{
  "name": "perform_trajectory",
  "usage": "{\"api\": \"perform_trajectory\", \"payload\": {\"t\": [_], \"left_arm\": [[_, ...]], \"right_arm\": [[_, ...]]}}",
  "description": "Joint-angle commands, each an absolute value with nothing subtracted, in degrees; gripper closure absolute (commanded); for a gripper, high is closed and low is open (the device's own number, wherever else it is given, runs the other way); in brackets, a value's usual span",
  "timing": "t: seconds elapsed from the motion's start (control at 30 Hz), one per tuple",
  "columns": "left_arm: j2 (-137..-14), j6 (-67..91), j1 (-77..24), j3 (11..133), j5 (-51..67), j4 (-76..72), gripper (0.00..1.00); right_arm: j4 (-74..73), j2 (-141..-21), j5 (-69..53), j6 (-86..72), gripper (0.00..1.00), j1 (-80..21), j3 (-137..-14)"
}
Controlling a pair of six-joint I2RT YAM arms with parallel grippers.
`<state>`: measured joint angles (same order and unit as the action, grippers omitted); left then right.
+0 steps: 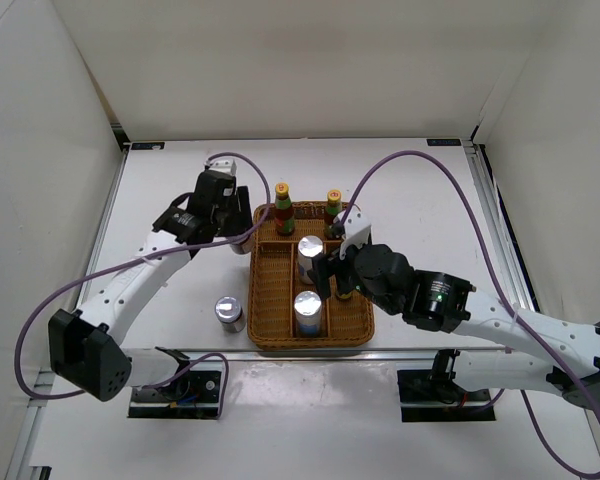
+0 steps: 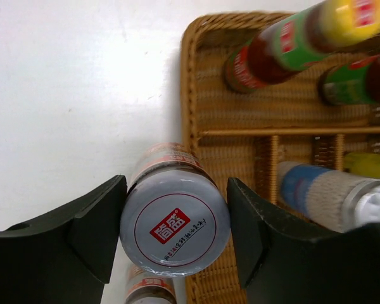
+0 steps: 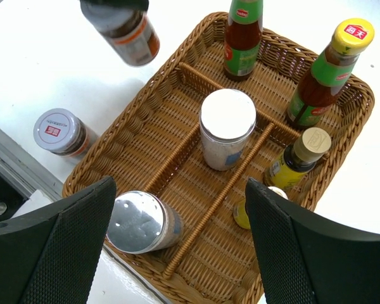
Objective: Organize the condiment bottles
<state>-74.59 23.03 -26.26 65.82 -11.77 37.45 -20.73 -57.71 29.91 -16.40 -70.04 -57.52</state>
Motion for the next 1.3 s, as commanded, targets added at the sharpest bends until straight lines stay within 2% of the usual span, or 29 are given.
{"api": "perform_trajectory", "payload": {"t": [0.0,0.4,0.47,0.63,0.67,0.77,0.8,1.0,1.1,1.13,1.27], "left_arm": [[-70.8,22.8,-28.6,72.0,-11.2,36.3,0.79],[-78.8,25.8,-33.7,71.5,-8.9,32.5,0.81],[-80.0,25.8,-34.3,70.3,-8.3,31.6,0.75],[-82.6,26.3,-35.4,67.6,-8.3,27.5,0.71],[-83.1,26.3,-35.4,67.6,-7.7,26.9,0.69],[-84.6,26.3,-35.4,67.6,-7.2,26.9,0.52],[-85.3,26.3,-35.4,67.1,-7.2,26.9,0.41],[-87.5,26.3,-35.4,67.1,-6.7,26.9,0.26],[-84.6,25.8,-35.4,67.7,-6.7,26.9,0.12],[-83.1,25.1,-35.4,68.3,-7.2,27.4,0.00],[-79.1,21.8,-35.4,72.6,-10.6,33.0,0.00]], "right_arm": [[-20.8,-57.4,31.8,-17.5,0.14,-70.1,-58.6],[-21.4,-56.9,32.3,-18.0,0.14,-70.1,-58.1],[-21.4,-56.3,32.3,-18.5,0.14,-70.1,-57.6],[-21.4,-55.2,32.3,-18.5,0.13,-70.1,-56.5],[-21.4,-54.7,32.3,-18.5,0.13,-70.1,-56.5],[-21.9,-54.7,32.3,-18.5,0.13,-70.1,-56.5],[-21.9,-54.7,32.9,-18.5,0.13,-70.1,-56.5],[-21.9,-54.7,32.9,-18.5,0.13,-70.1,-56.5],[-21.9,-54.7,32.9,-18.5,0.13,-70.1,-56.5],[-21.9,-54.7,32.9,-18.5,0.13,-70.1,-56.5],[-21.9,-54.7,32.9,-18.5,0.12,-70.1,-56.0]]}}
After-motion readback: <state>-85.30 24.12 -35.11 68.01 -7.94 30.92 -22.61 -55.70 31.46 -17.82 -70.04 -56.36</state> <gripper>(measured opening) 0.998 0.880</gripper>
